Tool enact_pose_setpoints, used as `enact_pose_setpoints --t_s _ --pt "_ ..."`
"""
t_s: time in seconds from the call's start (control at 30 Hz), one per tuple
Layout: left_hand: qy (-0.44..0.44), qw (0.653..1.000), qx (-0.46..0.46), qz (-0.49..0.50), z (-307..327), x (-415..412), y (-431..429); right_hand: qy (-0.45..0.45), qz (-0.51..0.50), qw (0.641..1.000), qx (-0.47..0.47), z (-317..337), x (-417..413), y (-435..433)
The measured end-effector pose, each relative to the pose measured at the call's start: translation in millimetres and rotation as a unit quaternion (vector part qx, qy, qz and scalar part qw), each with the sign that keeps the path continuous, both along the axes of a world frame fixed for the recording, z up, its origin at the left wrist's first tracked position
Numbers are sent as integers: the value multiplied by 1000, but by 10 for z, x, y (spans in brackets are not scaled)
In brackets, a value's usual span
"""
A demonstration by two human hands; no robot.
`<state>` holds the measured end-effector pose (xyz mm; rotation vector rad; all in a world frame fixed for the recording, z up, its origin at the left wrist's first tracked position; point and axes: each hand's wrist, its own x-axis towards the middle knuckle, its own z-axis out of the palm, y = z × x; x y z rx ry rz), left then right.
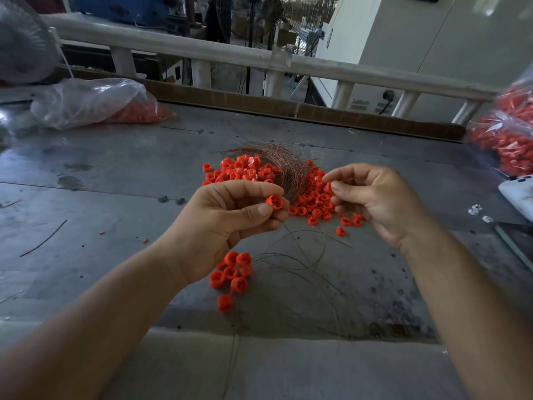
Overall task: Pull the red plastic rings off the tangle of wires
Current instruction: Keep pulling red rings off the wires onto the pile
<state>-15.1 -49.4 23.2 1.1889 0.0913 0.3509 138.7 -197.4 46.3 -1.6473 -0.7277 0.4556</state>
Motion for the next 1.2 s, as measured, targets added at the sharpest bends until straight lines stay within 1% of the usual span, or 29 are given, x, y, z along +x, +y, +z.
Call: enact_pose_setpoints --t_s 0.07,0.13,0.27,0.37,0.57,0.7,0.87,1.0,1.13,1.2 --pt "6 1000 5 8 1 2 -11 83 34 995 44 37 -98 40" --pt "10 1000 7 12 3 2 -14 138 61 987 61 47 -171 79" --pt "15 1000 12 17 5 7 -18 179 104 975 79 29 -244 125" --pt "19 999 19 21 3 10 -14 178 123 973 79 14 -250 141" --pt "21 999 32 19 12 7 -7 152 136 976 74 -22 -260 138" --pt "21 999 33 19 17 5 -13 129 126 981 68 -33 -280 147" --pt "25 999 33 22 21 5 -12 83 109 990 36 -41 -309 146" --pt "28 999 39 22 21 9 -13 68 109 991 39 -39 -309 147" --pt "29 998 48 29 18 13 -15 -46 91 994 33 -69 -355 172" --pt "26 998 54 35 18 14 -18 -139 80 986 40 -79 -405 190"
